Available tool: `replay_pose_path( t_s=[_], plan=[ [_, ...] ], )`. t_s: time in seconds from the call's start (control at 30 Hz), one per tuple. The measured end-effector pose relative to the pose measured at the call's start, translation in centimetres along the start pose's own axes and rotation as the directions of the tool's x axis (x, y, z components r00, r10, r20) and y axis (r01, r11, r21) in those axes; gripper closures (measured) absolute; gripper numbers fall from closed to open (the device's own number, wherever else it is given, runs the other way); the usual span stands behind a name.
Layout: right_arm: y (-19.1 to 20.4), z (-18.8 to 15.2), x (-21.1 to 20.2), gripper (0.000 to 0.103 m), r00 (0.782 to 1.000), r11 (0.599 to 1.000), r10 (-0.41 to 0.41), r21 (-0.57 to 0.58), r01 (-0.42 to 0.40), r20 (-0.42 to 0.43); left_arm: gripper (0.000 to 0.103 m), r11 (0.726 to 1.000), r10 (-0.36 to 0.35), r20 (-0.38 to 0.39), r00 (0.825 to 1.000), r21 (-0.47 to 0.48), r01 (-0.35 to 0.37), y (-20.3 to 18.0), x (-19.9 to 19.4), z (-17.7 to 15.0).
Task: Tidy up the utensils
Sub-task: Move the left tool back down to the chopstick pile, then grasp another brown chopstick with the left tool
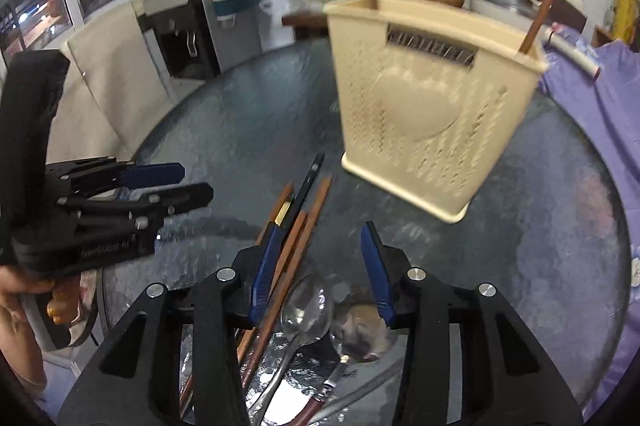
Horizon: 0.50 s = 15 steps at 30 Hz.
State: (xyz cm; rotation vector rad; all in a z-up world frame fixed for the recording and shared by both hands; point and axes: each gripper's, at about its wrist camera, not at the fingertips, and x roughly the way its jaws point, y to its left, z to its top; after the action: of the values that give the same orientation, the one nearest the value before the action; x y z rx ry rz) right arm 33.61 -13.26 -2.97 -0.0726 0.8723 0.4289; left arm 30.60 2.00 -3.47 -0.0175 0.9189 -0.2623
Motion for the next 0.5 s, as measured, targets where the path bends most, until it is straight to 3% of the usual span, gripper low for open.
replay_pose_path(
  t_s=[0.23,0.5],
  plan=[
    [0.0,-0.9,4.4,0.063,0.993,1.0,0.023,0.014,-0.021,-0.115,0.06,0.997,-0.019,-0.054,0.998,0.073,0.023,-1.7,2.0,-1.8],
    [-0.7,0.1,7.2,0.066,0.99,0.999,0.009,0.038,-0.004,-0.142,0.062,0.996,-0.024,-0.083,0.996,0.081,0.03,-2.6,3.3,-2.8]
  ],
)
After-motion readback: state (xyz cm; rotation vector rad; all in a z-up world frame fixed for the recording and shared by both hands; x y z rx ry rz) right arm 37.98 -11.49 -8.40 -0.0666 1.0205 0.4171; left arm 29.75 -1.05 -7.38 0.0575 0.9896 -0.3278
